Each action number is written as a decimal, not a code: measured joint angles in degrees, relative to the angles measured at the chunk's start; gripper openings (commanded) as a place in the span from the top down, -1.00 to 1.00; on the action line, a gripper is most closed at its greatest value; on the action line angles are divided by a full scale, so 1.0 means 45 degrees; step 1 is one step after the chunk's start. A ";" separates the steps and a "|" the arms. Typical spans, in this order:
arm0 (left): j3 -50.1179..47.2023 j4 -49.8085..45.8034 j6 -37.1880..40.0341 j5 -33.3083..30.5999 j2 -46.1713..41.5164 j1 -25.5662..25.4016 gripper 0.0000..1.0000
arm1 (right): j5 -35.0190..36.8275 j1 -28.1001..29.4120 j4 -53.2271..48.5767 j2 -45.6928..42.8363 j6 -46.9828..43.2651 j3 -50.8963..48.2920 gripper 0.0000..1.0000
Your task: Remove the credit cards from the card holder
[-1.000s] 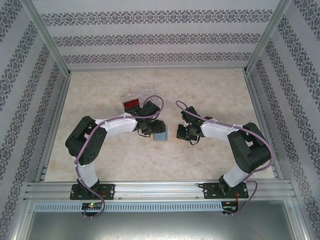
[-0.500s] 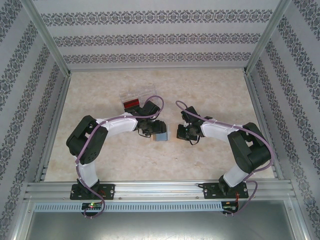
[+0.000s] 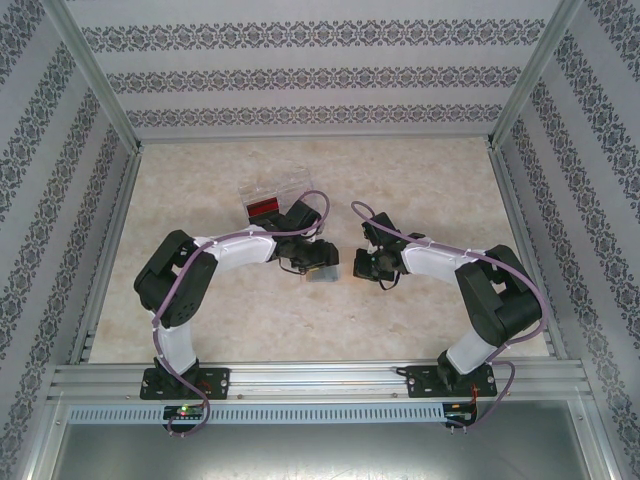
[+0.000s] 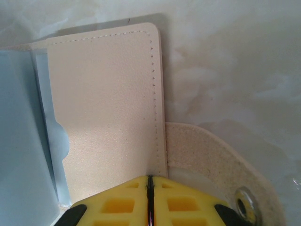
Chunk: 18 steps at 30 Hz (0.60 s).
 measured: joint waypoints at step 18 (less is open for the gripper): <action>0.0345 0.2433 -0.0879 0.1948 0.1069 0.0000 -0.13 | 0.0058 -0.0204 0.0374 -0.1894 0.0432 -0.0986 0.66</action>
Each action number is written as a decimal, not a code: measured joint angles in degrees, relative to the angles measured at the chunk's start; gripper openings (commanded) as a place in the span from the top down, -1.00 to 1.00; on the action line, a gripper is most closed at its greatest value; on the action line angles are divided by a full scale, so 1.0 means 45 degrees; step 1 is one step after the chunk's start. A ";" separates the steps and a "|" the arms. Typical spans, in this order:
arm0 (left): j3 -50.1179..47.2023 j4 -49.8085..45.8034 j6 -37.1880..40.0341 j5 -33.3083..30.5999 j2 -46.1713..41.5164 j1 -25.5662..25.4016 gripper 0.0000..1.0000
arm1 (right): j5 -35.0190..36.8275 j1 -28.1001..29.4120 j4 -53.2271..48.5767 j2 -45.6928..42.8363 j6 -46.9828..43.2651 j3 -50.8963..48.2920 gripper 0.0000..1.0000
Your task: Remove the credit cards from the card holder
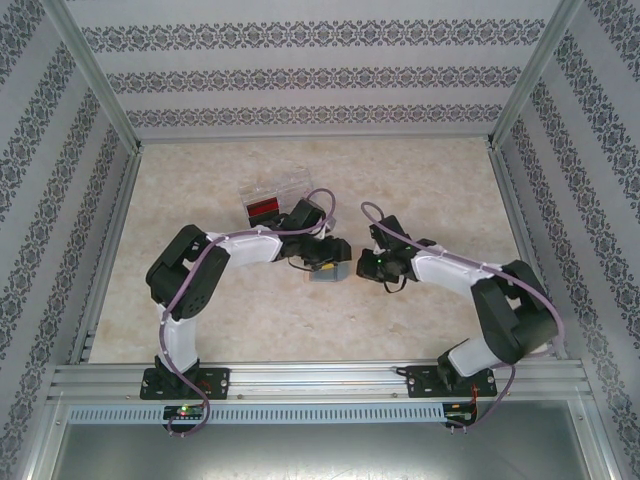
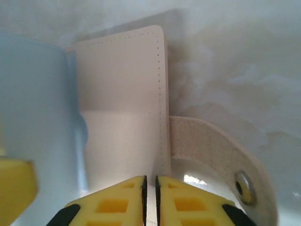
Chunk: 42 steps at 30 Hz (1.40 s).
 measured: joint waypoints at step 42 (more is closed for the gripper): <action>-0.0350 -0.2909 0.0398 -0.1695 -0.1481 0.1719 -0.40 | -0.0709 0.0423 0.0665 0.1559 0.0267 0.0447 0.73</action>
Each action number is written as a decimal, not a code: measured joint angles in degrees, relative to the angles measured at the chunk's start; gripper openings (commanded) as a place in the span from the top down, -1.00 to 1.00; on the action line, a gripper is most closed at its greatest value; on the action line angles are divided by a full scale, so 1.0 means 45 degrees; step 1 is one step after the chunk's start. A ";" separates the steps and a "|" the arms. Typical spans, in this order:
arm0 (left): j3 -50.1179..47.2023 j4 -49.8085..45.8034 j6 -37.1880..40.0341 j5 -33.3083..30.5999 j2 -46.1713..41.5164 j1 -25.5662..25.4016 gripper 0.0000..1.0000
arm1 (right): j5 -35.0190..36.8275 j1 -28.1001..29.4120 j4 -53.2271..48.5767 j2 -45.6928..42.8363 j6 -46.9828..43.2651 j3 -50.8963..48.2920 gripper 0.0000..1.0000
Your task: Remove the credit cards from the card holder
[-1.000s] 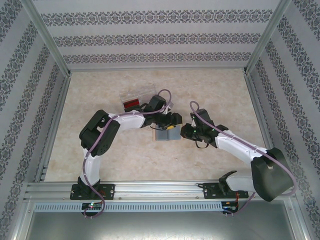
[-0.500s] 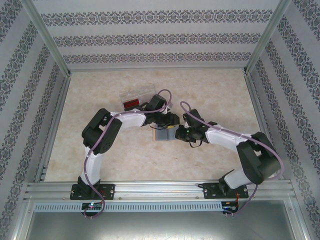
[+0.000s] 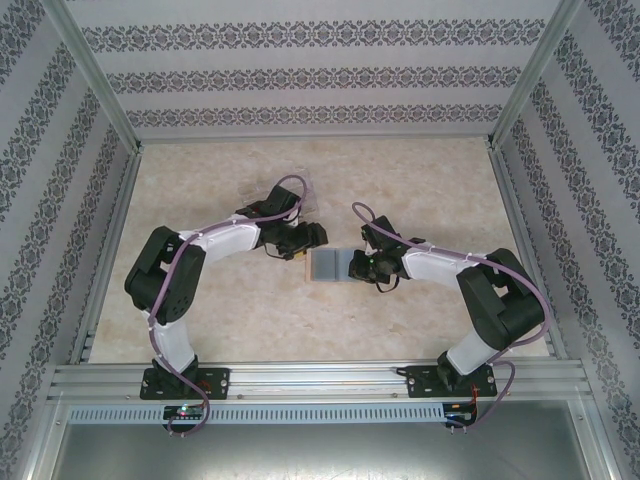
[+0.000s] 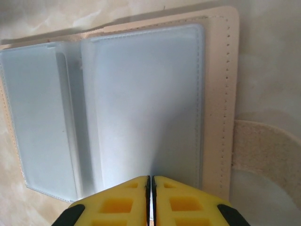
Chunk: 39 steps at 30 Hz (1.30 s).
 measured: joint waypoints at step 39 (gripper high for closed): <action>0.1001 -0.1209 0.0952 -0.0534 0.1151 -0.0894 -0.01 | 0.0325 0.0005 -0.0083 0.0097 -0.0325 0.0039 0.72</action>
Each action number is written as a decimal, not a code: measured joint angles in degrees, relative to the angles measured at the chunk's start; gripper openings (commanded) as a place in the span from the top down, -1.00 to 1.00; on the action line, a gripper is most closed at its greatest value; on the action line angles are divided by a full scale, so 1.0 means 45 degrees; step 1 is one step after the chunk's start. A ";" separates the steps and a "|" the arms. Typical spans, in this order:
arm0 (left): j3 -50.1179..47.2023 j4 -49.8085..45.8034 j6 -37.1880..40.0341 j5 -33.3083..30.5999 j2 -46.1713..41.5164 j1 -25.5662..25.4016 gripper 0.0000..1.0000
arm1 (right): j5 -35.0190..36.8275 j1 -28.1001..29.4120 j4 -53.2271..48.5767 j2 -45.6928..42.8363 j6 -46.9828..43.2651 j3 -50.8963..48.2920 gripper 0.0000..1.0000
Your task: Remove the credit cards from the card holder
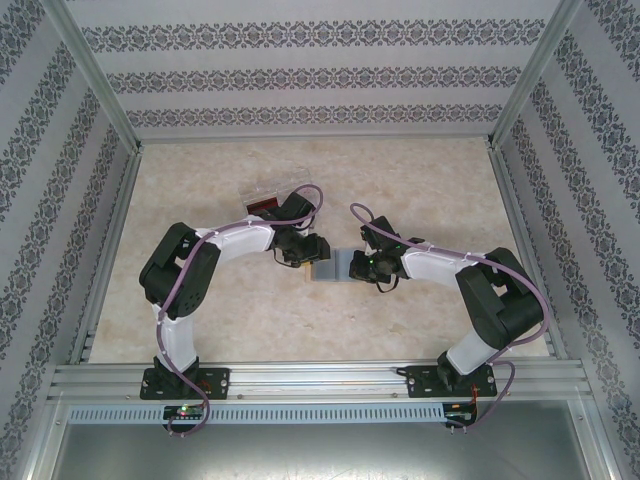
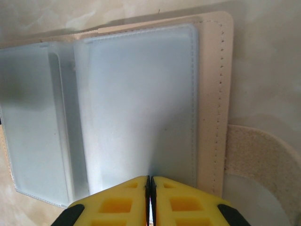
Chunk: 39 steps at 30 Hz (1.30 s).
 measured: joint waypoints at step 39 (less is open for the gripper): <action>0.0806 0.3245 -0.0816 0.3604 0.0894 -0.0529 0.13 | 0.0602 -0.0597 -0.0233 -0.4221 -0.0010 -0.1224 0.51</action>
